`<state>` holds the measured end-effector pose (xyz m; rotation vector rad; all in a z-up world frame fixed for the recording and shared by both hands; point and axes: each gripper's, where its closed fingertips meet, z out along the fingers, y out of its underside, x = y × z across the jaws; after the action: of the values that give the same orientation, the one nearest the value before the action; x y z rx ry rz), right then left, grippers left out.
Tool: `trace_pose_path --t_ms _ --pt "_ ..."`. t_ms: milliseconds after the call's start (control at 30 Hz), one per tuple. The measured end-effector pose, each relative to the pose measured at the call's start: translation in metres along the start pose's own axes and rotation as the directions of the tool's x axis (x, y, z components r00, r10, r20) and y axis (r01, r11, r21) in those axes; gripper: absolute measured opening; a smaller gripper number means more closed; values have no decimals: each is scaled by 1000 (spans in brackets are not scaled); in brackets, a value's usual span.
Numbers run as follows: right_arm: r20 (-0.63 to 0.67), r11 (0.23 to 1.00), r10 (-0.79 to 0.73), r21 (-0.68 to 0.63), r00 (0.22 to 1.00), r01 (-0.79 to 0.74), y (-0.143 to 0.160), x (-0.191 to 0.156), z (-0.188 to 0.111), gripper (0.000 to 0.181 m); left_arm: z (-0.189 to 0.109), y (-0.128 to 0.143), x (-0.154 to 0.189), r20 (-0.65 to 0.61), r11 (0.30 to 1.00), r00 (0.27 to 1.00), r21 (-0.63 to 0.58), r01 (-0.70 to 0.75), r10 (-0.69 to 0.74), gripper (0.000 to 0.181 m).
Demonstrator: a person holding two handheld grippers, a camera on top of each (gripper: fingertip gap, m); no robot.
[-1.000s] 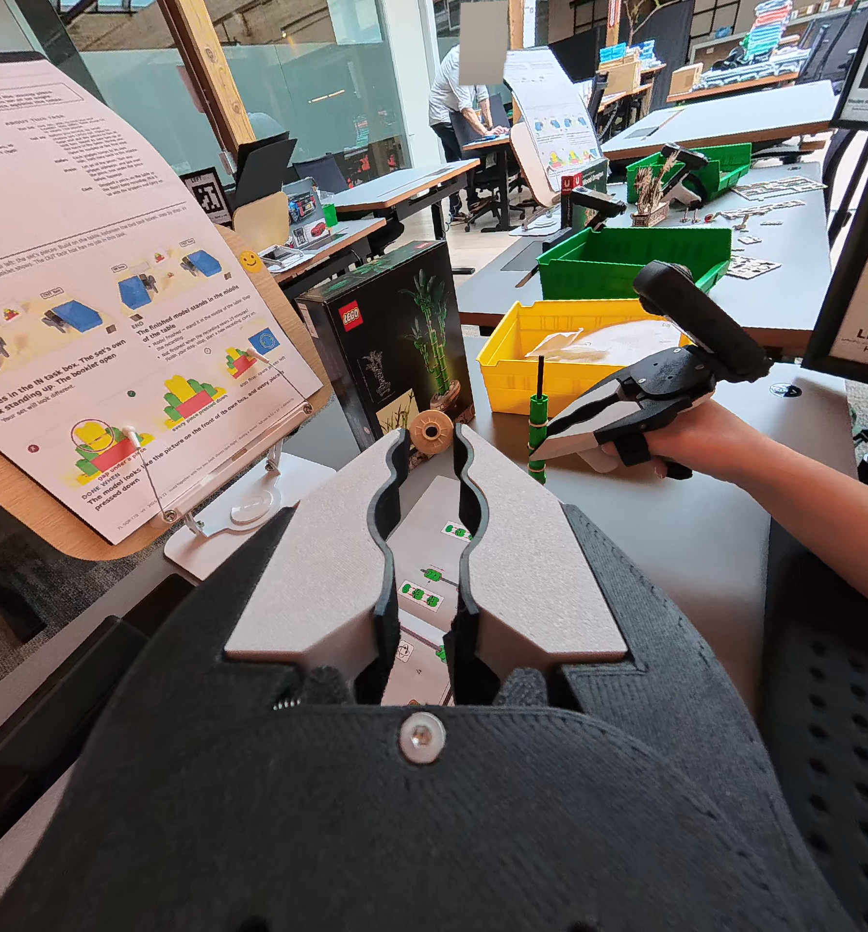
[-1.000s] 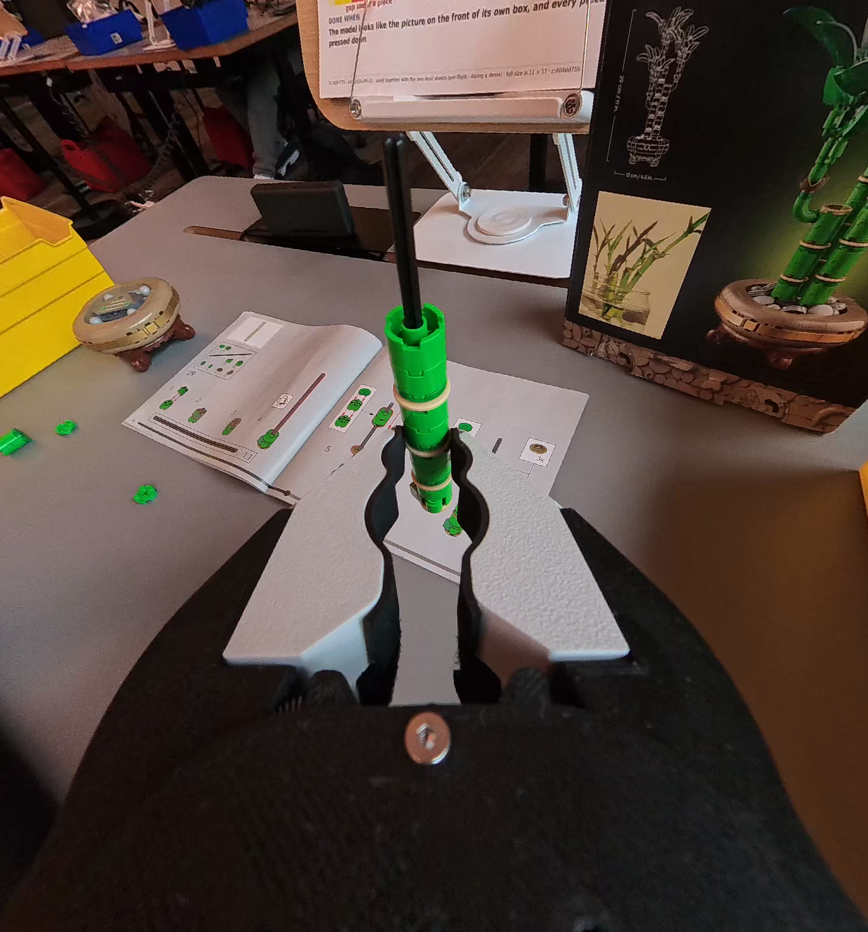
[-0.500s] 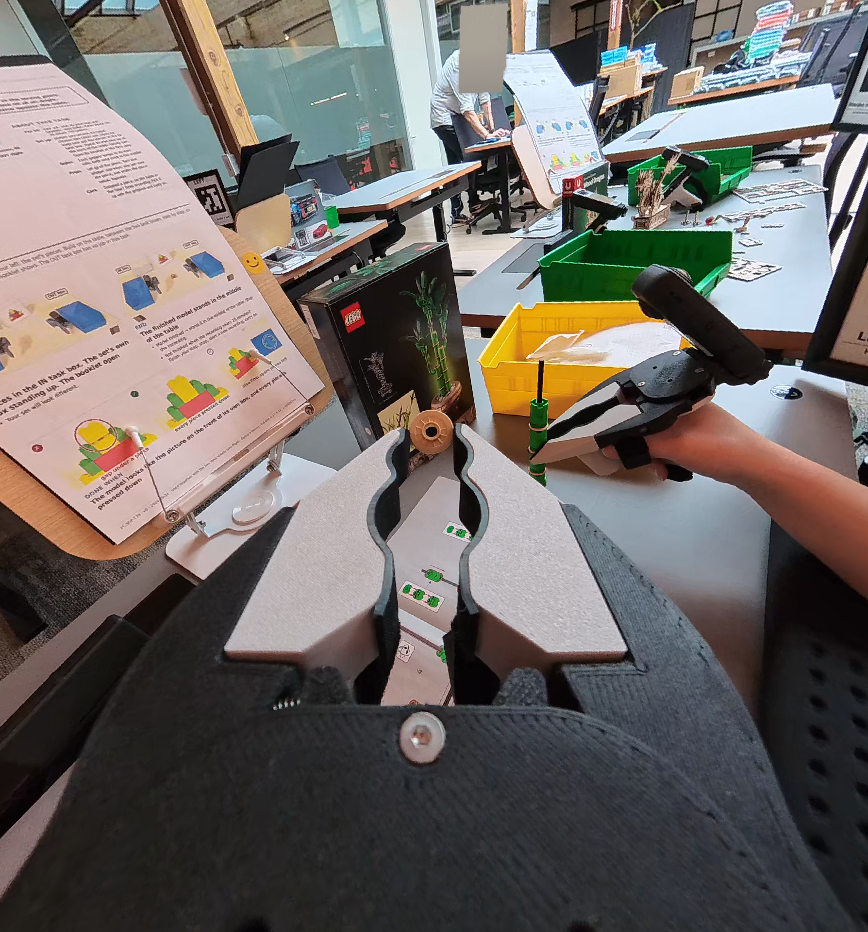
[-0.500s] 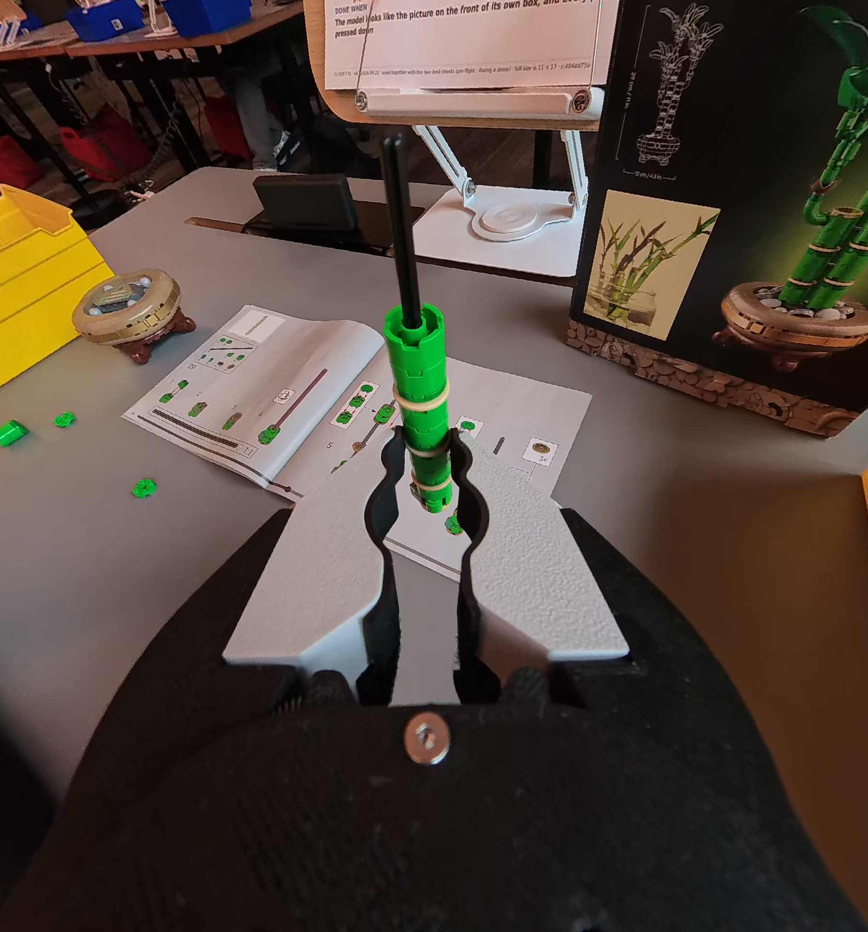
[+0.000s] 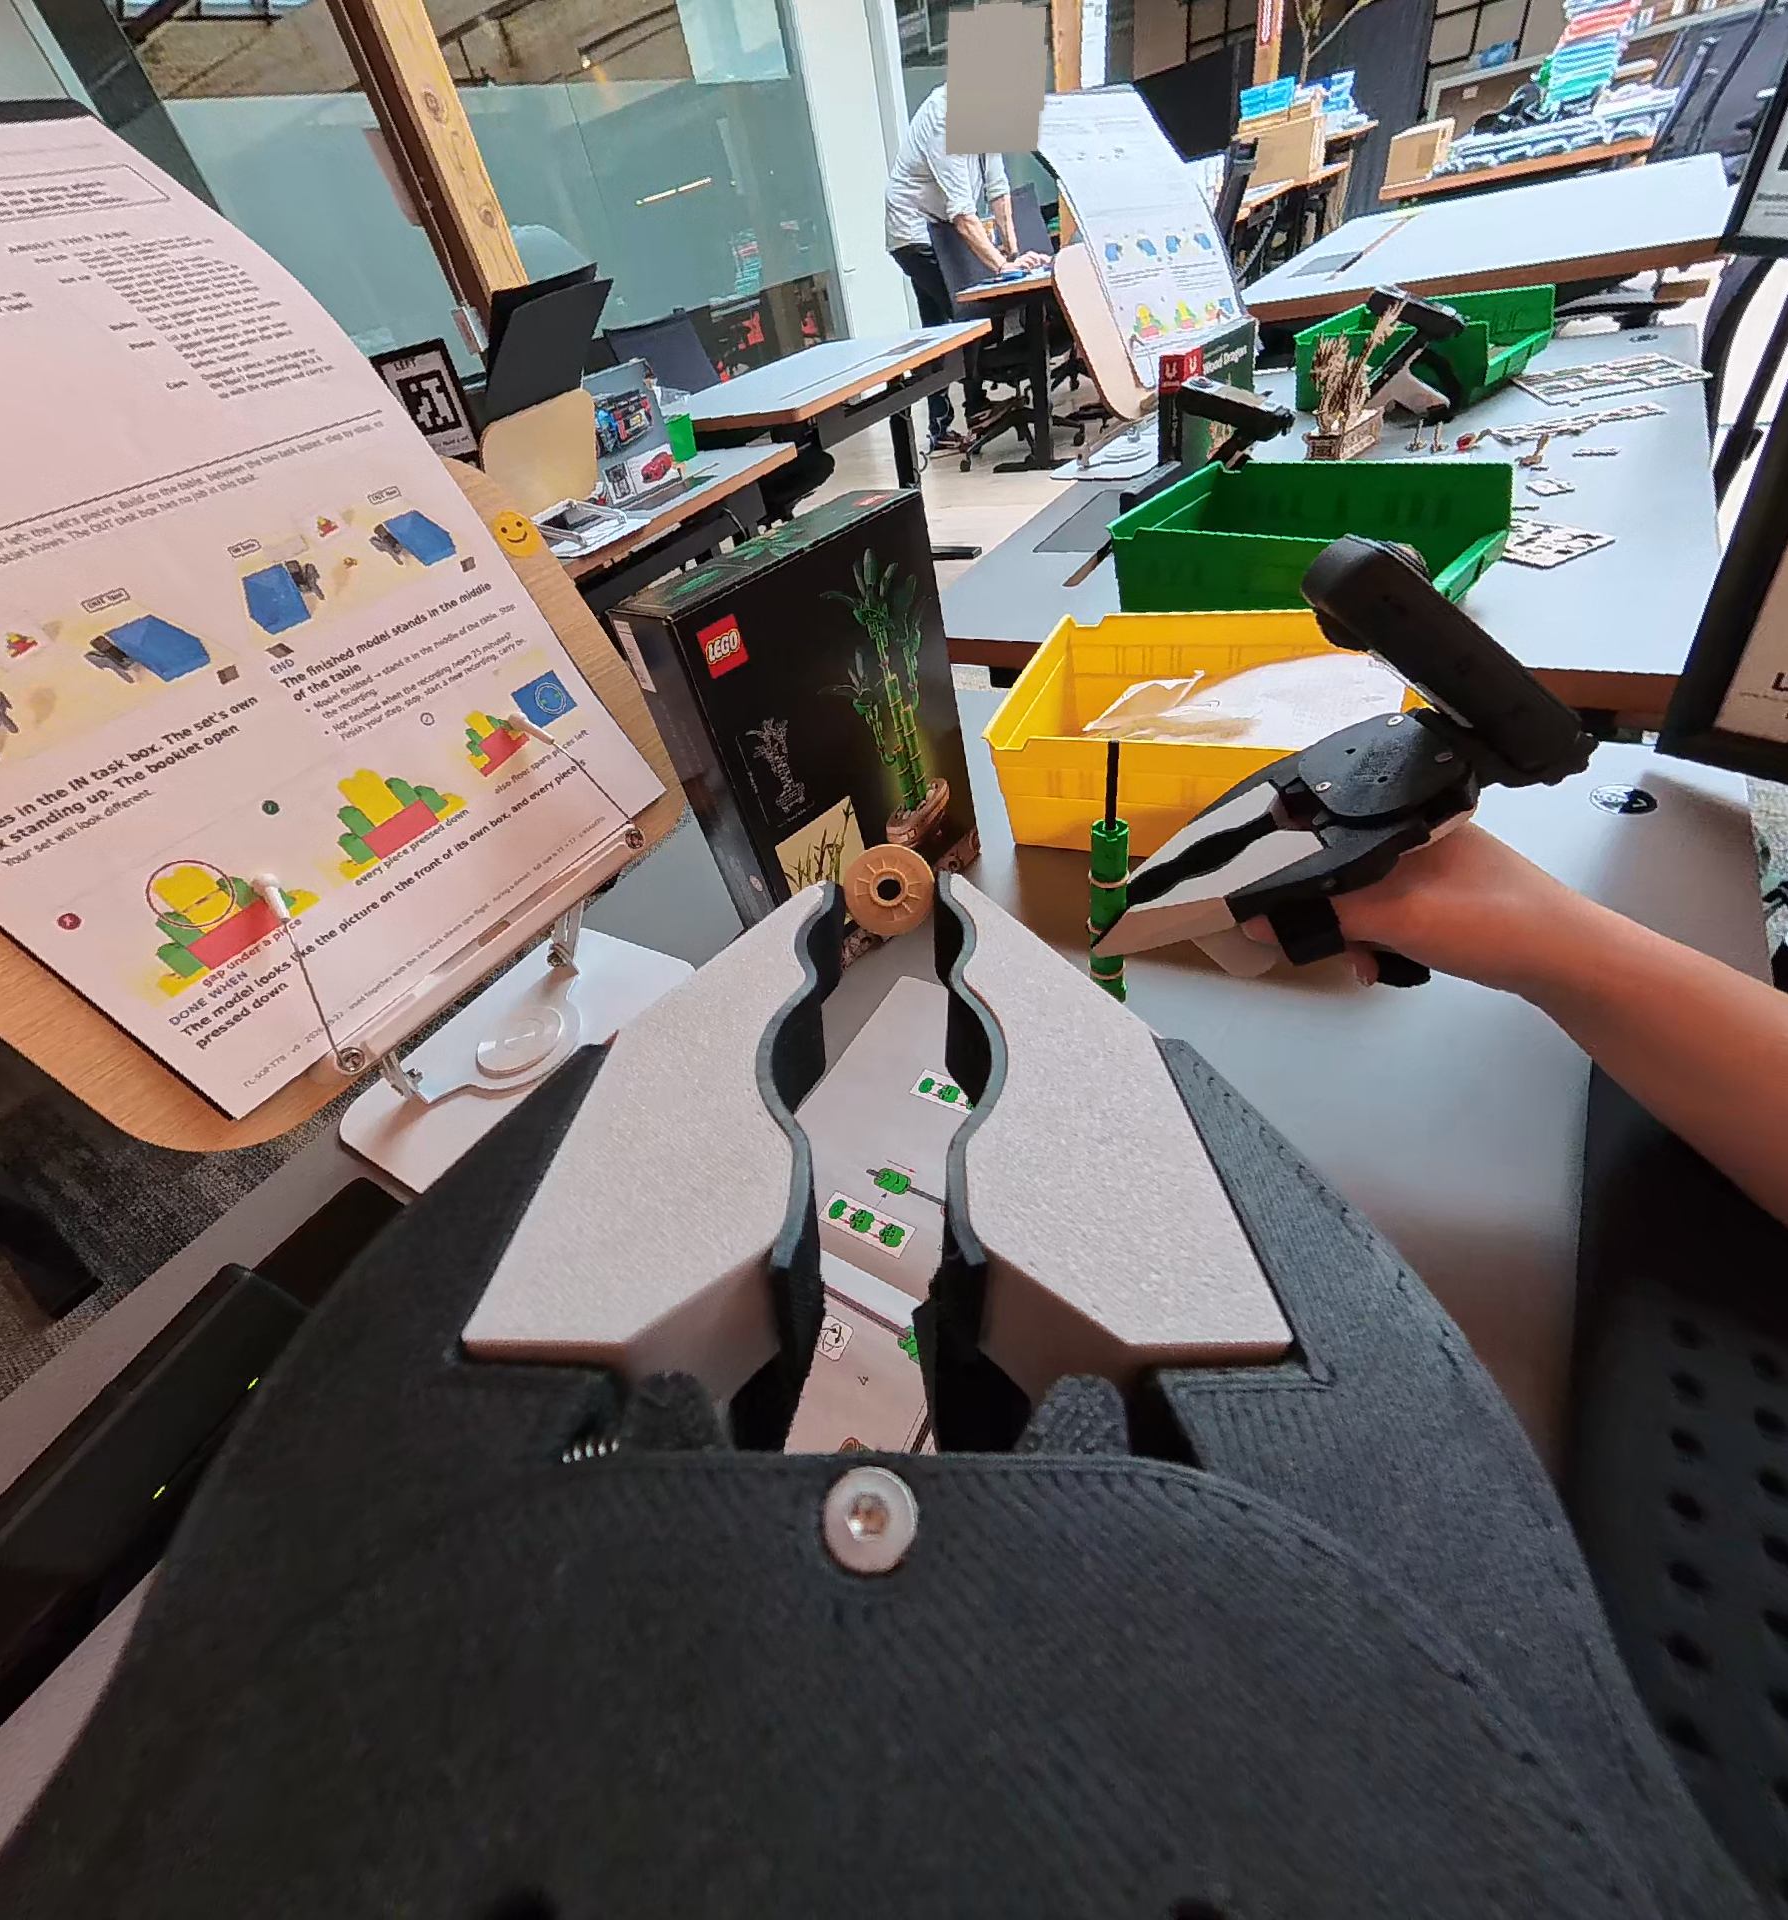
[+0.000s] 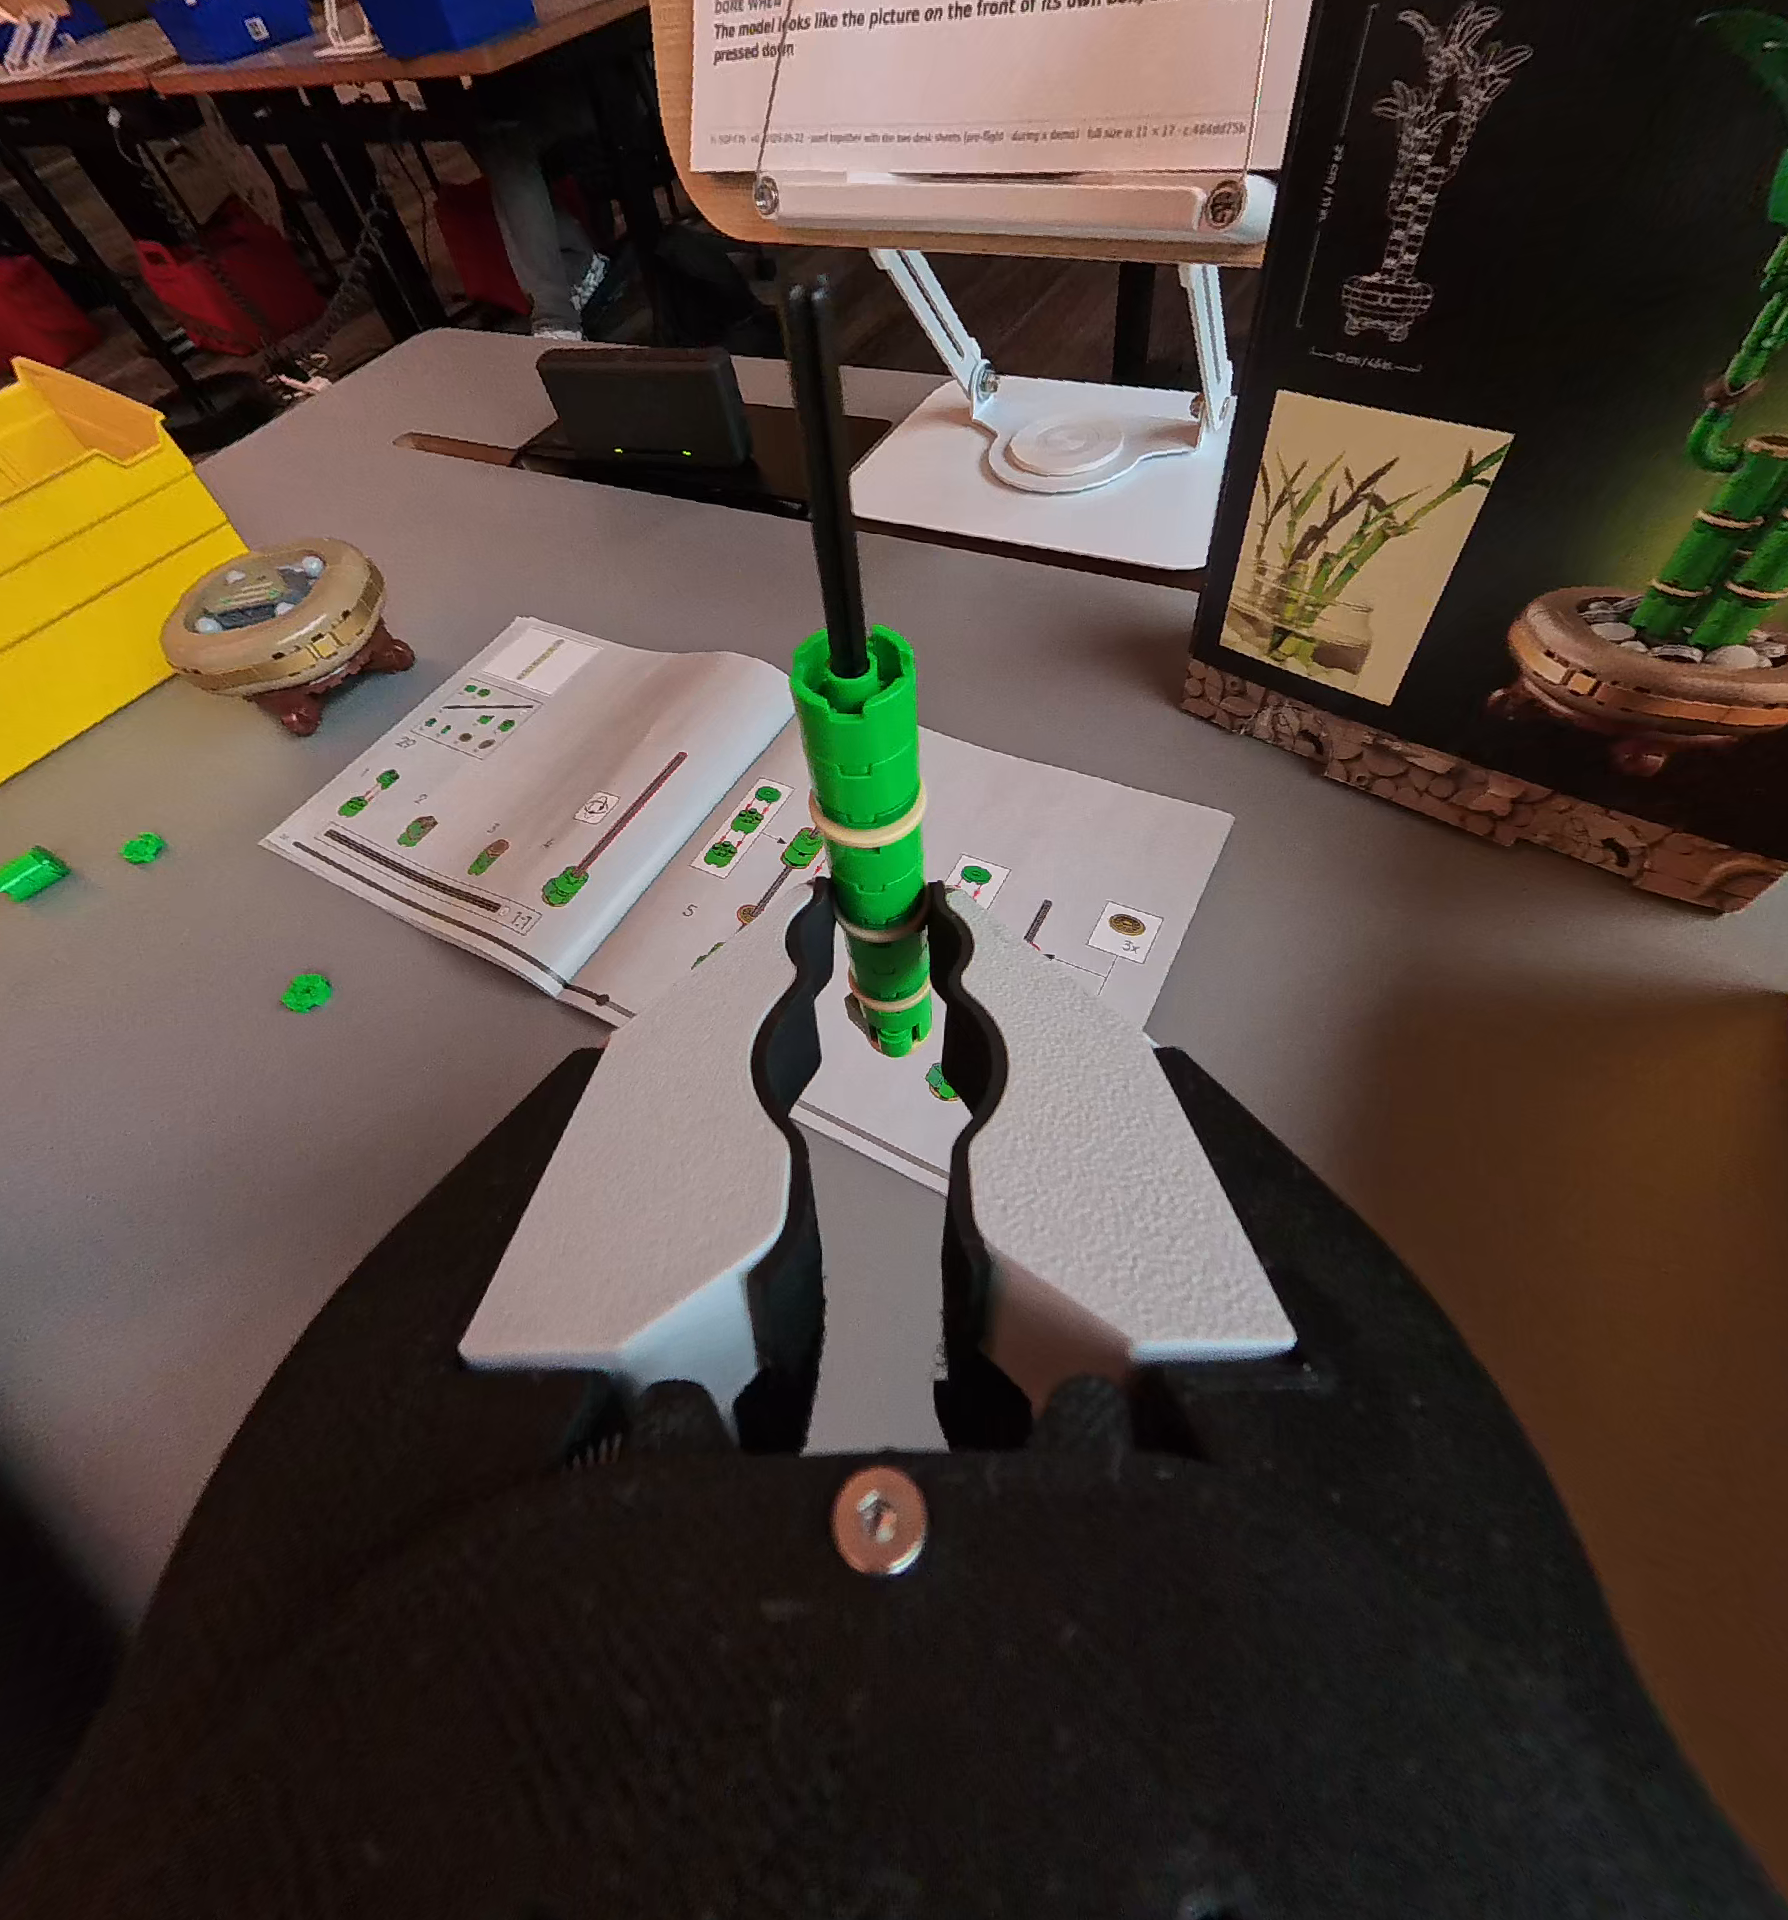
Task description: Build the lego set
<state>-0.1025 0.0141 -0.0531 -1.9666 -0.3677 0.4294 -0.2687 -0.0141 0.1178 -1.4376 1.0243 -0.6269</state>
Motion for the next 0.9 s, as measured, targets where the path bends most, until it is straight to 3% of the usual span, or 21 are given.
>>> trace_pose_path --t_ms 267,433,600,900 --pt "27 1000 -27 -7 999 28 0 -11 4 16 6 1 5 -12 1000 1000 -6 0 0 16" --pt "106 991 -131 -20 986 134 4 -49 19 16 25 6 23 -63 1000 998 -24 -5 4 16" --pt "87 960 -271 -41 959 275 11 -70 30 16 48 27 35 -59 988 994 -118 -95 88 16" --pt "-11 909 -414 -53 910 413 10 -68 33 16 67 55 59 -135 919 937 -195 -343 322 16"
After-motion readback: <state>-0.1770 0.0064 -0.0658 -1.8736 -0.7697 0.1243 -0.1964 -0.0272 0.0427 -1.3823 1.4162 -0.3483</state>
